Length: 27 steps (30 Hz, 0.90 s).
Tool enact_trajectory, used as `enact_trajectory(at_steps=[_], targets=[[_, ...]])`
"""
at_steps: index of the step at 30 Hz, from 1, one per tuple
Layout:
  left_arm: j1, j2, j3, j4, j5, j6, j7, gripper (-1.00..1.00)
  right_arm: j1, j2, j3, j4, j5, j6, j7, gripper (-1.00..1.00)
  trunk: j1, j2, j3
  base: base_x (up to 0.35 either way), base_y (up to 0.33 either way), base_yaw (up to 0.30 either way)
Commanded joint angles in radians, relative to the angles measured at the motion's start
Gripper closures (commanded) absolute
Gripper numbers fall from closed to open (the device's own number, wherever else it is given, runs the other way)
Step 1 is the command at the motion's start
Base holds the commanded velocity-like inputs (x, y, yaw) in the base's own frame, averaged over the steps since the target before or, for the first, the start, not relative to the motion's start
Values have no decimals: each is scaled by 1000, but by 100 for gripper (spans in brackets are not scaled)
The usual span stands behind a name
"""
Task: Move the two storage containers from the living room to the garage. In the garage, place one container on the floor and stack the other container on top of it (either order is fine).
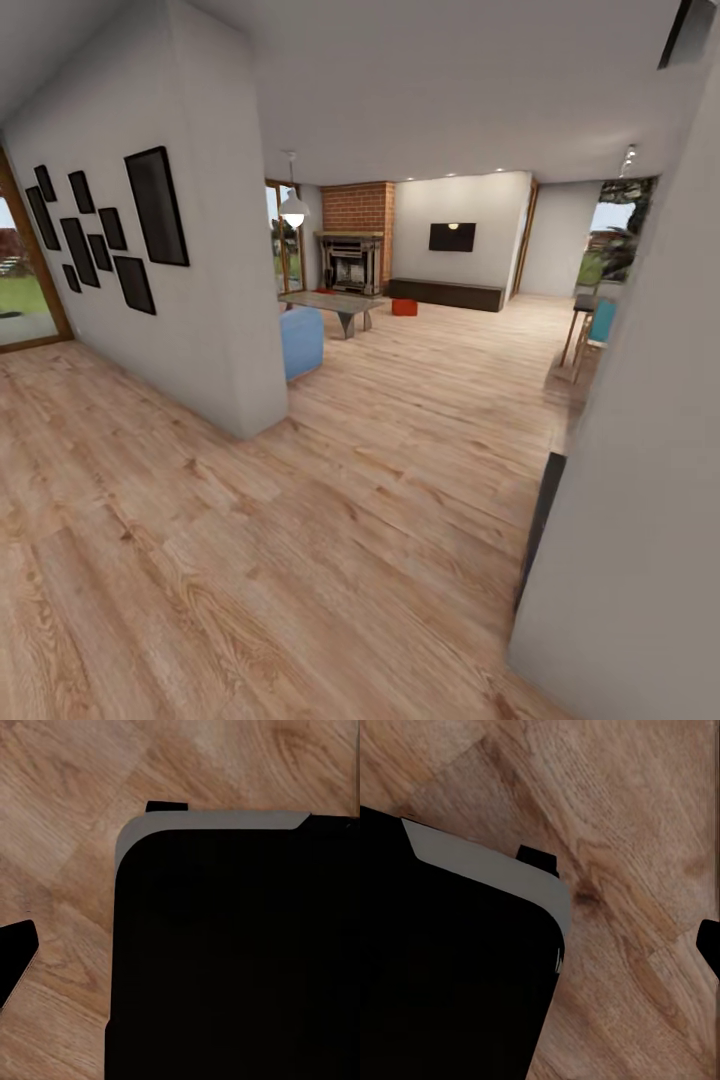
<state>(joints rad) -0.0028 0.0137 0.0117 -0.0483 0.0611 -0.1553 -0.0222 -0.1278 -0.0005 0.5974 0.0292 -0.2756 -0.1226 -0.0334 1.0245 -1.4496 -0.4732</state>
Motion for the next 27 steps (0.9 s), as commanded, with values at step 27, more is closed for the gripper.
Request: enact_trajectory(at_steps=[27], targets=[[0,0,1,0,6,-2,-2,-100,-1,3,8,3,-10,-4,1,-100,1,0,-1,322,0,75]])
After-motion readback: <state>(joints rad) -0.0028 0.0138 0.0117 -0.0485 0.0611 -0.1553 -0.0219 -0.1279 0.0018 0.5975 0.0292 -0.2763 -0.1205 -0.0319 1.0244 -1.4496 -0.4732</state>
